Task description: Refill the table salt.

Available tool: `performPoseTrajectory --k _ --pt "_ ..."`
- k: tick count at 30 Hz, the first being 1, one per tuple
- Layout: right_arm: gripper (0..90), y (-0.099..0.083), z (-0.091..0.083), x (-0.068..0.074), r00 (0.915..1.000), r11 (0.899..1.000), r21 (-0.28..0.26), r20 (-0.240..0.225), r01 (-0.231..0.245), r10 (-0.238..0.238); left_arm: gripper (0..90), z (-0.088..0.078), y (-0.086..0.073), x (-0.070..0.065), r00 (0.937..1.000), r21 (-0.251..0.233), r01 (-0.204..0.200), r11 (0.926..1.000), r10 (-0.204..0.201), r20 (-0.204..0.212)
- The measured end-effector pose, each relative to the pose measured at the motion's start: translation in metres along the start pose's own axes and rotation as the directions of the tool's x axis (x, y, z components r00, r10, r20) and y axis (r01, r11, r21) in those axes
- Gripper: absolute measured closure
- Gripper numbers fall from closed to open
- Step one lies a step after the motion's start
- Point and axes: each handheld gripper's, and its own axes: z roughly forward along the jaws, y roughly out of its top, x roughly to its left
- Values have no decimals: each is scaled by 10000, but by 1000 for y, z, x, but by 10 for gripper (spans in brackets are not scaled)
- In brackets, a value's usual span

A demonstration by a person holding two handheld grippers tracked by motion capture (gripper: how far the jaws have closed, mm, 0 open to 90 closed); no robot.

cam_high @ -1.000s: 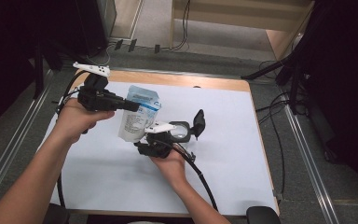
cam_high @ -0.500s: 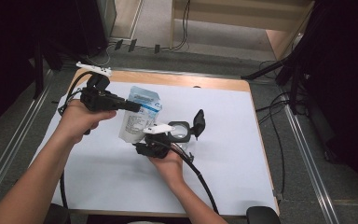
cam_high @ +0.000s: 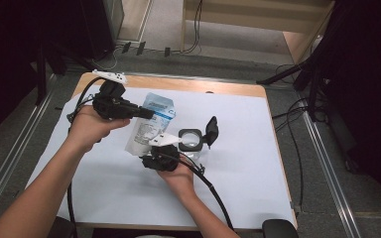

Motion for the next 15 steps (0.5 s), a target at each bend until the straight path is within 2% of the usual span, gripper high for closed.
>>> performPoseTrajectory --k 2,5,8,12,15 --pt "521 -1 -1 -1 10000 10000 -54 -72 10 -10 896 2 0 1 9999 -118 -66 9999 68 114" --pt "533 -1 -5 -1 9998 9997 -242 -191 84 -89 884 4 0 0 9997 -145 -255 9996 255 48" --pt "509 -4 -6 -1 9997 9994 -335 -237 80 -88 887 6 -1 0 9996 -89 -257 9996 257 -76" --pt "465 -6 -10 3 9986 9978 -474 -235 472 -484 899 8 -1 1 9988 68 -276 9996 279 -405" --pt "441 -5 -11 9 9965 9958 -538 -324 746 -765 899 12 0 0 9990 98 -346 9994 348 -282"
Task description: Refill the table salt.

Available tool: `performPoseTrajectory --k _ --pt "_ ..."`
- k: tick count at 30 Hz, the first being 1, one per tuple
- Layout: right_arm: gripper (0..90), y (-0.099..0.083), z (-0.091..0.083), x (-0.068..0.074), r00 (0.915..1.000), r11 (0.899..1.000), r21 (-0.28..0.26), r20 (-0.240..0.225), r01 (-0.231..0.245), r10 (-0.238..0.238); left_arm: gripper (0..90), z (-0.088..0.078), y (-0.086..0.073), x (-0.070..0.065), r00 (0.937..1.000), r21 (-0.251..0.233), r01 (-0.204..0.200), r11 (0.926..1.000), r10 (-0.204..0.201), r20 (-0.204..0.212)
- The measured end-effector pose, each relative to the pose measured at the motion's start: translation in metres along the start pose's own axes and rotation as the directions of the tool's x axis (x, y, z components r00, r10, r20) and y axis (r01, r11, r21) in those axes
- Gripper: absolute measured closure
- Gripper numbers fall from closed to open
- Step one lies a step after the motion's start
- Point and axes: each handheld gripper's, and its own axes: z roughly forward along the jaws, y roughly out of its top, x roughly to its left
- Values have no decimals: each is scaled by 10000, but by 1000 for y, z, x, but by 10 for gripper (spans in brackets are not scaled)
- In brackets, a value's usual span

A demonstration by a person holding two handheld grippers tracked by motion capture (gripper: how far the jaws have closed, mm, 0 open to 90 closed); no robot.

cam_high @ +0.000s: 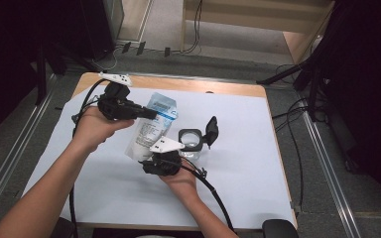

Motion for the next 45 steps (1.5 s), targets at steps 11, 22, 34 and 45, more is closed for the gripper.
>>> performPoseTrajectory --k 11,22,34,45 --pt "498 -2 1 -1 9987 9989 81 -186 -467 469 850 15 -3 -4 9994 153 -225 9996 221 278" --pt "491 -8 -2 0 9984 9982 -214 12 -569 569 900 25 -6 0 9983 171 -122 9998 112 573" --pt "471 -12 -11 -3 9955 9945 -461 -1 -944 945 900 43 2 -1 9969 450 -130 9989 95 775" --pt "488 -21 -12 -4 9849 9843 -462 203 -1706 1717 836 52 -2 -1 9966 743 -225 9970 166 801"
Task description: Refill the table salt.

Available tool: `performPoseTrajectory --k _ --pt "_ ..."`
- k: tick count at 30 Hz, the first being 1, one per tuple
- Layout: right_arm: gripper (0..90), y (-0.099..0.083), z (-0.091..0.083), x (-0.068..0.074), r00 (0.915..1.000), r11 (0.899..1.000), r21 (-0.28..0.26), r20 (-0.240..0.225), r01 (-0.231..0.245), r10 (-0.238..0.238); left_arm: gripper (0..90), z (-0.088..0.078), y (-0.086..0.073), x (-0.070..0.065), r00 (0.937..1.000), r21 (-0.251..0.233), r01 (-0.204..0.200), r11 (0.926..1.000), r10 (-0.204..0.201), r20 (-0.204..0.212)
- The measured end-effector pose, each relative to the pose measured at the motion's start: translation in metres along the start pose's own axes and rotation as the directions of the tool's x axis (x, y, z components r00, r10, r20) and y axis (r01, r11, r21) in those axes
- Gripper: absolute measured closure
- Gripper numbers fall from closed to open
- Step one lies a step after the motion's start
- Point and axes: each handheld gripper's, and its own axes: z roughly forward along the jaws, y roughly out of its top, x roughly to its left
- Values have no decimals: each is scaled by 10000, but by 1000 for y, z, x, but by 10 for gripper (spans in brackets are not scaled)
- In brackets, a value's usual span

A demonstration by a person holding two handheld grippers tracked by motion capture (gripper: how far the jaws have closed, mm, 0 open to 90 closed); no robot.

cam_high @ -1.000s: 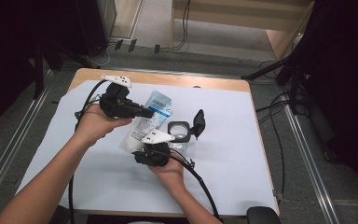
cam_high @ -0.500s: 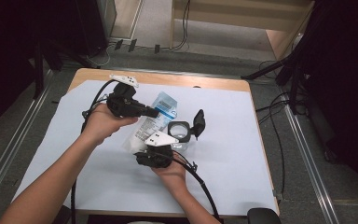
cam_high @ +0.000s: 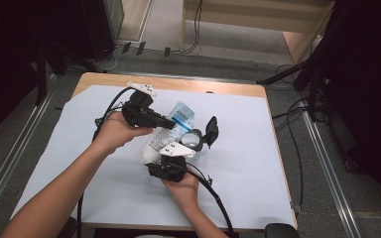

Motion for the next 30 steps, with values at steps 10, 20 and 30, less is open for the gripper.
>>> performPoseTrajectory --k 10,20,30 --pt "491 -2 -3 -4 9994 9994 -85 35 -343 344 793 2 -6 -2 9998 394 -206 9990 208 -39" --pt "492 1 -4 -5 9997 9997 -77 -90 -219 218 894 2 -9 -1 9992 545 -327 9980 338 -195" --pt "474 4 -3 -2 9990 9994 16 -302 -342 343 899 4 -7 1 9998 525 -75 9986 85 -187"
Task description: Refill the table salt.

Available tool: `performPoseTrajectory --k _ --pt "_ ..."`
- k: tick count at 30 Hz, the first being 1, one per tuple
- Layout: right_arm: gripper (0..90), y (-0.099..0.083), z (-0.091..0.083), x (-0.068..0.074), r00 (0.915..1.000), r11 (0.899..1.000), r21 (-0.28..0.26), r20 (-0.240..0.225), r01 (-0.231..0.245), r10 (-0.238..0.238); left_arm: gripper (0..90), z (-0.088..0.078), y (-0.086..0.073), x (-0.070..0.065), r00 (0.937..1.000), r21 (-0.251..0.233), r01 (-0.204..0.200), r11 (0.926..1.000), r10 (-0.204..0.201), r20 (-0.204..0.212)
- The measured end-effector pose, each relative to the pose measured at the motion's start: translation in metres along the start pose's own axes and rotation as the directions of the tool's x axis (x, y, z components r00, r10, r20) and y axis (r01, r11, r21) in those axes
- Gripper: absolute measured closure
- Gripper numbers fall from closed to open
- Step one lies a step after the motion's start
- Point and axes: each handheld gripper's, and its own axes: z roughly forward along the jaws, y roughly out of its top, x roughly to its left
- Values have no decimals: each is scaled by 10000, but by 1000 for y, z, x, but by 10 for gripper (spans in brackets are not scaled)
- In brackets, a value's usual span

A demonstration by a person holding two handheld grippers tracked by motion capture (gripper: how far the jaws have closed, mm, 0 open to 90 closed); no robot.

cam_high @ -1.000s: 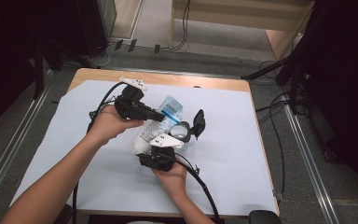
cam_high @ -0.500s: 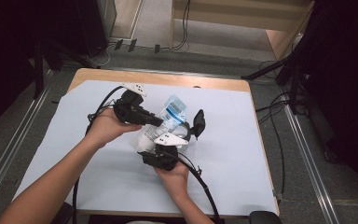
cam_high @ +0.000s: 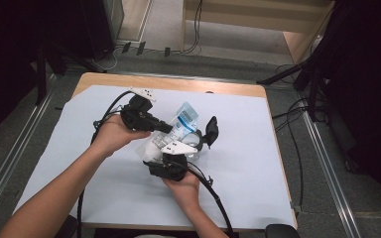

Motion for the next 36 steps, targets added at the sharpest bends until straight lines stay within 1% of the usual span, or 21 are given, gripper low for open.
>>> performPoseTrajectory --k 1,2,6,9,12,16,17,18,19,22,26,27,30,33,36 --pt "475 0 0 0 10000 10000 -2 -25 -78 78 900 1 0 0 10000 -10 76 10000 -76 63" --pt "475 -1 0 0 9998 9998 17 -37 -173 173 900 2 0 0 10000 53 74 10000 -74 26" --pt "473 -2 2 1 9989 9989 -63 32 -460 461 900 4 0 2 9999 76 147 9999 -147 85" --pt "465 -3 3 2 9992 9991 -93 29 -408 409 900 5 1 2 9999 104 101 9999 -102 106" --pt "464 -3 3 3 9995 9996 -16 53 -296 296 900 7 1 3 9998 132 187 9997 -188 63" --pt "468 -3 3 2 9995 9995 -7 36 -317 318 900 9 3 2 9996 168 254 9995 -255 91" --pt "469 -3 3 1 9993 9993 5 -15 -375 375 900 10 4 2 9999 183 165 9997 -166 38" --pt "471 -3 3 1 9988 9988 -3 -53 -484 484 900 10 4 2 9998 211 153 9997 -155 96" --pt "473 -3 3 1 9983 9983 -11 -106 -580 580 900 11 5 1 9998 229 176 9996 -176 5" --pt "476 -1 2 -1 9955 9957 -104 -208 -924 922 900 12 7 1 9999 186 167 9997 -167 -7" --pt "477 0 2 -2 9939 9942 -158 -298 -1066 1061 900 13 9 1 9998 179 200 9996 -200 -19" --pt "476 0 1 -2 9931 9937 -143 -400 -1109 1102 900 13 9 1 9998 226 191 9996 -189 -83" --pt "473 1 2 -3 9926 9941 -110 -577 -1081 1073 900 13 9 2 9996 241 278 9993 -277 -40" --pt "468 2 2 -3 9941 9956 -59 -546 -937 932 900 14 10 2 9996 258 285 9993 -282 -100" --pt "471 3 3 -3 9949 9962 -28 -511 -872 870 900 15 11 2 9995 248 310 9992 -309 -51"
